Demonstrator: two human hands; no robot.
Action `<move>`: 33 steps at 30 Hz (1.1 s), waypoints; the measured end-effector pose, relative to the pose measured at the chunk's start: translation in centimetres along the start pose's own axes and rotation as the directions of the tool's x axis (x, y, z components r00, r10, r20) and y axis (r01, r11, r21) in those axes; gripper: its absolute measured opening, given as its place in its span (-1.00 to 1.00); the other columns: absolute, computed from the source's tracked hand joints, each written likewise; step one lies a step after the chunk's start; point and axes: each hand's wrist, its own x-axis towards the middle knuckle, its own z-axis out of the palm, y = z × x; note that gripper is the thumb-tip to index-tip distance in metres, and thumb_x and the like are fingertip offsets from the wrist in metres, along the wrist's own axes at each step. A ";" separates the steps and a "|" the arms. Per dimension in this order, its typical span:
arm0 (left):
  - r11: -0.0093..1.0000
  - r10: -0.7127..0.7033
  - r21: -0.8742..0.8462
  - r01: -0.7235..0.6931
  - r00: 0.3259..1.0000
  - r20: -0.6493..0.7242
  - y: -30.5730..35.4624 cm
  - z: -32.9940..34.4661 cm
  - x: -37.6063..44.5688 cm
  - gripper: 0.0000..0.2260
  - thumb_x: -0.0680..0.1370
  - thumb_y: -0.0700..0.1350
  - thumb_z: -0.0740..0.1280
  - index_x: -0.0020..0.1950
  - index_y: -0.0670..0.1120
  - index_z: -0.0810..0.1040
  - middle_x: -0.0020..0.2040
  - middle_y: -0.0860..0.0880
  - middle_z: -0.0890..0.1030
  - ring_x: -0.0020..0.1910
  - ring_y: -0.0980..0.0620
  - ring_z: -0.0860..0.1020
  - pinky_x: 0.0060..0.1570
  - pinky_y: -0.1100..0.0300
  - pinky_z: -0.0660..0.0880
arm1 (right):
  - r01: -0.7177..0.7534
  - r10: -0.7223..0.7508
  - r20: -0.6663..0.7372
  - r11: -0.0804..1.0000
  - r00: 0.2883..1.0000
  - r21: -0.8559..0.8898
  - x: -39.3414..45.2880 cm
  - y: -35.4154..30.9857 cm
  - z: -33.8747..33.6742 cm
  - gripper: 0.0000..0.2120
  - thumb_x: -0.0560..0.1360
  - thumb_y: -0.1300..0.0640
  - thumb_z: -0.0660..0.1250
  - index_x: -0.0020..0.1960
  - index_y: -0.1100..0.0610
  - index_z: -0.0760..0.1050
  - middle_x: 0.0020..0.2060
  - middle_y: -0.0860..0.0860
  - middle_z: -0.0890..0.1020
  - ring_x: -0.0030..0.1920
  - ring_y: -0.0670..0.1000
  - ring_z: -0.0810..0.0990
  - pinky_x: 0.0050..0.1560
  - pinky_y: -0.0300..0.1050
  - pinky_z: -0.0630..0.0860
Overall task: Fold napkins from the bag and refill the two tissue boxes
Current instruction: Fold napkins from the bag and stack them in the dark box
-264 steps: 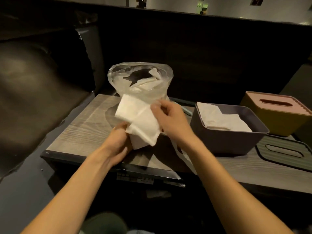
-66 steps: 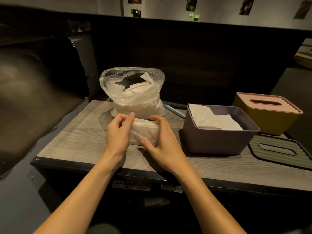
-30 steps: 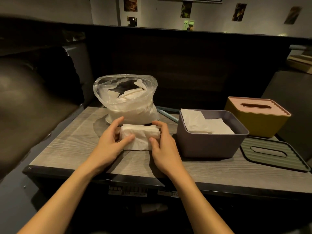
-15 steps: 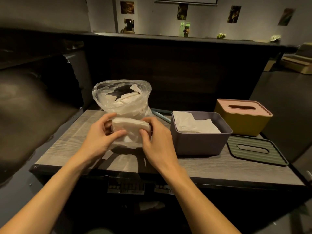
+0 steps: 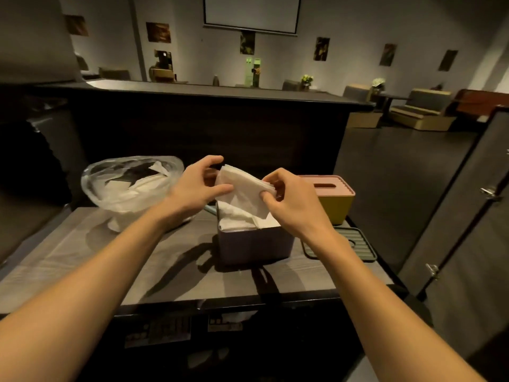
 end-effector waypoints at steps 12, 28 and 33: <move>0.865 0.075 0.442 -0.237 0.932 0.354 2.0 7.3 7.0 -0.44 0.60 -0.15 0.44 0.57 -0.05 0.35 0.35 -0.08 0.56 0.23 0.00 0.57 0.14 0.23 0.46 | -0.099 0.163 0.172 0.938 0.972 -0.333 -0.9 2.8 -0.9 -0.73 0.64 -0.04 0.30 0.32 -0.15 0.39 0.05 -0.04 0.61 -0.04 -0.03 0.62 -0.01 0.01 0.64; 0.695 0.124 0.601 -0.395 0.889 0.441 1.4 7.9 6.0 -0.79 0.57 -0.09 0.46 0.21 0.03 0.66 0.16 0.06 0.60 0.10 0.07 0.61 0.14 0.07 0.61 | 0.173 0.033 0.293 0.742 0.956 -0.648 -1.6 1.6 -1.4 -0.73 0.61 0.17 0.33 0.28 -0.03 0.54 0.23 -0.01 0.54 0.26 0.06 0.49 0.26 0.05 0.32; 0.663 0.014 0.639 -0.390 0.860 0.510 1.4 9.4 6.1 -0.75 0.58 -0.09 0.46 0.26 -0.01 0.63 0.12 0.01 0.64 0.05 0.05 0.62 0.12 0.06 0.62 | 0.212 0.125 0.436 0.734 0.891 -0.645 -1.5 1.7 -1.0 -0.68 0.62 0.20 0.34 0.34 -0.03 0.55 0.22 0.02 0.59 0.26 0.08 0.55 0.37 0.12 0.27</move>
